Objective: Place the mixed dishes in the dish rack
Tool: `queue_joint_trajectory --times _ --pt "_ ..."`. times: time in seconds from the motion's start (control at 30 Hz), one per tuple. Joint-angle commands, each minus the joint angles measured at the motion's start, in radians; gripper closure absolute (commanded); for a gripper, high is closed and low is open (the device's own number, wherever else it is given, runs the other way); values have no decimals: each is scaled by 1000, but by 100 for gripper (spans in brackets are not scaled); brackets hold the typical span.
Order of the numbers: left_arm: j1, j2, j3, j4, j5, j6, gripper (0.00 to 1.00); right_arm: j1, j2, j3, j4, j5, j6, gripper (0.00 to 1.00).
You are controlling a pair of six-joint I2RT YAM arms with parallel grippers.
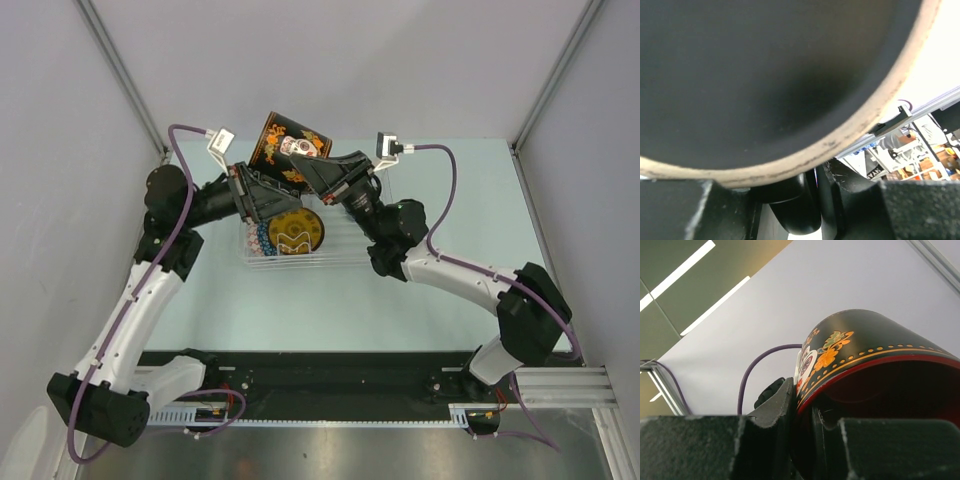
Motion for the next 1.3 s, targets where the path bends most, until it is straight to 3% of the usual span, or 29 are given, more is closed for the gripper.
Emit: queue_joint_trajectory --times 0.0,0.03,0.07,0.17,0.37,0.43,0.5,0.53,0.77,0.83,0.93,0.97,1.03,1.13,1.27 --pt "14 11 59 121 1 -15 81 65 9 61 364 -73 71 100" --pt "16 14 59 131 11 -19 92 66 10 61 364 -86 73 100" --pt "19 14 58 135 23 -21 97 60 10 61 364 -92 74 100" --pt "34 7 46 187 42 -50 100 34 10 56 362 -116 105 96" --pt "86 7 81 285 93 -118 100 -14 -17 9 358 -147 148 52" --pt "105 2 95 298 100 -121 100 -30 -34 -7 356 -164 157 46" --pt "114 -1 107 308 105 -128 100 -49 -59 -34 344 -178 162 10" --pt "116 -4 113 309 108 -127 100 -67 -71 -47 338 -188 169 1" --pt "122 -7 217 191 125 11 100 -156 -220 -162 130 -279 144 0" --pt "122 -1 260 47 125 97 100 -191 -302 -211 65 -332 136 0" --pt "97 20 344 -251 88 379 100 -337 -457 -275 -78 -368 107 0" --pt "65 31 354 -393 42 530 100 -363 -500 -283 -186 -376 46 0" --pt "0 59 345 -476 -16 685 100 -409 -656 -289 -344 -339 -43 0" --pt "-105 95 308 -538 -123 801 100 -435 -820 -291 -628 -235 -230 0" --pt "-194 180 302 -543 -217 856 100 -471 -917 -289 -797 -187 -317 0"
